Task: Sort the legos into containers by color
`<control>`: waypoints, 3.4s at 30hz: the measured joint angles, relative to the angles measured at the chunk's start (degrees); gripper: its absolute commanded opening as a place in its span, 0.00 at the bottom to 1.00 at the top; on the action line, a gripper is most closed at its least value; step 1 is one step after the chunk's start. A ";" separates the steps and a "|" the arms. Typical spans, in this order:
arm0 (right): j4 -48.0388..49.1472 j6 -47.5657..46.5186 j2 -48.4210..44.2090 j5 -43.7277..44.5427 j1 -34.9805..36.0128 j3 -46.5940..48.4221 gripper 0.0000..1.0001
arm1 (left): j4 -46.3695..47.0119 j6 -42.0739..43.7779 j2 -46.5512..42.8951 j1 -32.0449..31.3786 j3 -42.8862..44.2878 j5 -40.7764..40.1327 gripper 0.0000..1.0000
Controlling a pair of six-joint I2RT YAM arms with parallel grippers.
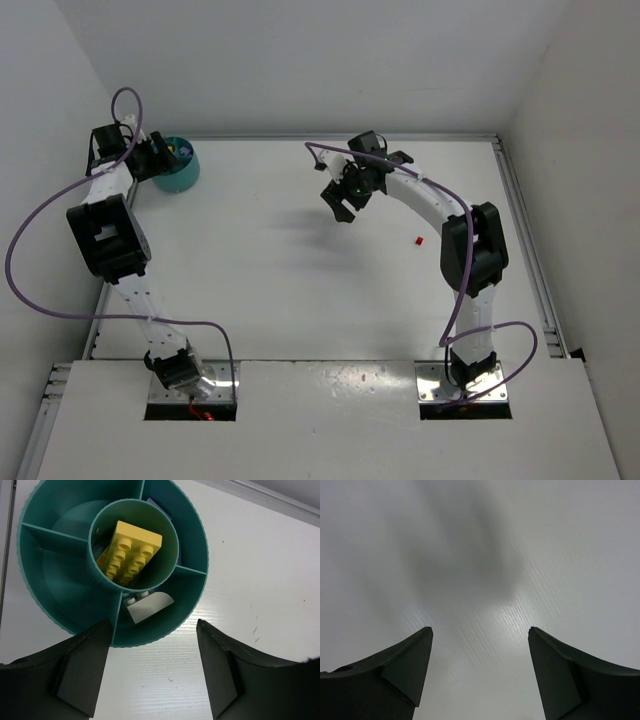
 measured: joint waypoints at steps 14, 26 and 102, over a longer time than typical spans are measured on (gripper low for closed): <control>0.00 -0.07 -0.07 0.02 0.00 -0.55 0.77 | -0.70 0.57 0.11 -2.49 -0.22 2.80 0.75; -0.02 -0.28 -0.31 0.02 0.00 -1.03 0.77 | -0.63 -0.57 0.11 -3.93 0.33 4.68 0.76; 0.04 -1.53 -1.73 1.79 0.07 -3.43 0.77 | 2.45 -0.85 1.36 -7.28 0.15 -4.52 0.76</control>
